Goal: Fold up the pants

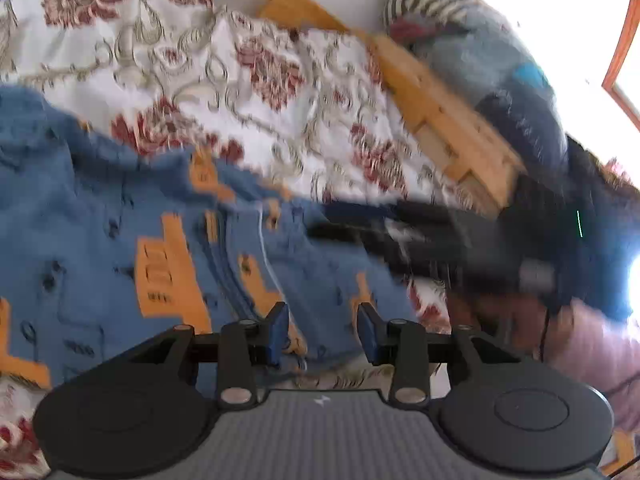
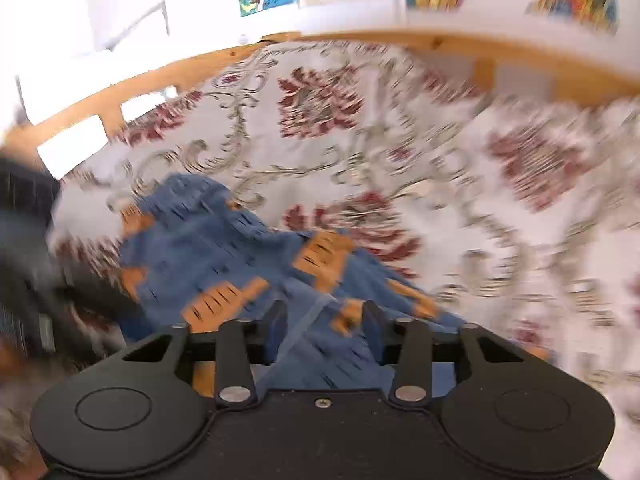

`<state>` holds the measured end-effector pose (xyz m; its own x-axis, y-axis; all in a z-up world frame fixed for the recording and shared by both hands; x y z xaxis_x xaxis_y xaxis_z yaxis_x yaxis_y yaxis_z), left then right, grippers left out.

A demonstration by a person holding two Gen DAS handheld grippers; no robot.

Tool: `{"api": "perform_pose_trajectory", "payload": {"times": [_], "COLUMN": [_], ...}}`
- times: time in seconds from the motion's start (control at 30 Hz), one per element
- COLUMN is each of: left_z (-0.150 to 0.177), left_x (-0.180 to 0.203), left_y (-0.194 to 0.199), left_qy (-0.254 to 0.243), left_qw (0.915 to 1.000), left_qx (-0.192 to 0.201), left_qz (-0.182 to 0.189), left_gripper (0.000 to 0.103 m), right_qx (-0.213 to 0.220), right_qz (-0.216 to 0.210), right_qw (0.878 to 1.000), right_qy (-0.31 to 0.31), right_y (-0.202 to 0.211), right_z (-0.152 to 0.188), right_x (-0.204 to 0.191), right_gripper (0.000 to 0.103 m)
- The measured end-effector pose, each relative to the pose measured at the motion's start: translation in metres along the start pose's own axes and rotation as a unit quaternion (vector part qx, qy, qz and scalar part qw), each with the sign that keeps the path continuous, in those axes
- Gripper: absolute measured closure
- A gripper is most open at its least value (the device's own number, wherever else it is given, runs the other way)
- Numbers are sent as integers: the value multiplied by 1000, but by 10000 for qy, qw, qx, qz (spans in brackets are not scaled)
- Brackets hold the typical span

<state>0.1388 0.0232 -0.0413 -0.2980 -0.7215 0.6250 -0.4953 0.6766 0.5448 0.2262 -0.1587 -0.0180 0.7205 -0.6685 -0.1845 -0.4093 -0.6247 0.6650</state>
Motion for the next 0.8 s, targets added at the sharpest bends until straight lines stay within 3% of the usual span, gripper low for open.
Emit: {"api": "perform_pose_trajectory", "payload": {"times": [0.07, 0.1, 0.13, 0.27, 0.33, 0.4, 0.43, 0.57, 0.63, 0.7, 0.8], "left_z": [9, 12, 14, 18, 17, 17, 16, 11, 9, 8, 8], "left_x": [-8, -13, -18, -38, -35, -28, -26, -35, -47, -58, -59], "left_y": [-9, -10, -10, 5, 30, 63, 79, 124, 136, 141, 136], "left_qy": [11, 36, 121, 658, 585, 240, 99, 46, 245, 509, 485], "left_qw": [9995, 9992, 9990, 9968, 9963, 9924, 9872, 9668, 9590, 9591, 9614], "left_qx": [-201, -227, -221, -198, 6, 348, 580, 1157, 1351, 1436, 1548], "left_qz": [-240, -328, -360, -407, -633, -1157, -1481, -2278, -2479, -2386, -2222], "left_gripper": [64, 76, 80, 82, 76, 41, 35, 28, 20, 19, 10], "right_qx": [-362, -502, -668, -660, -512, -375, -302, -227, -449, -685, -1064], "right_qz": [-305, -293, -151, -49, -59, -192, -264, -860, -1142, -1372, -1420], "right_qw": [9987, 9982, 9976, 9978, 9987, 9991, 9991, 9952, 9897, 9833, 9770], "right_qy": [-168, -138, -21, -4, 33, 51, 106, 408, 738, 979, 1181], "right_y": [-24, -35, -47, -55, -44, -38, -37, -64, -92, -123, -162], "right_z": [-6, -6, -4, -6, -13, -30, -40, -85, -101, -109, -112], "right_x": [8, 10, 12, 13, 10, 6, 2, -32, -54, -73, -88], "right_gripper": [65, 66, 66, 62, 54, 37, 35, 29, 26, 26, 27]}}
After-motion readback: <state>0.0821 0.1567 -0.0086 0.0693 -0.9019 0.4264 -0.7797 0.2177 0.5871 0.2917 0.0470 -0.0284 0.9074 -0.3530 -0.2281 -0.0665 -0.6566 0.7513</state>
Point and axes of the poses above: each gripper's, at about its wrist camera, not at the fingertips, and y roughly against the way its jaws point, x to its right, z to its underside, the point moved 4 cm from there along -y, roughly the way its jaws point, and after that the axes turned 1 degree about -z, right-handed, at the moved point
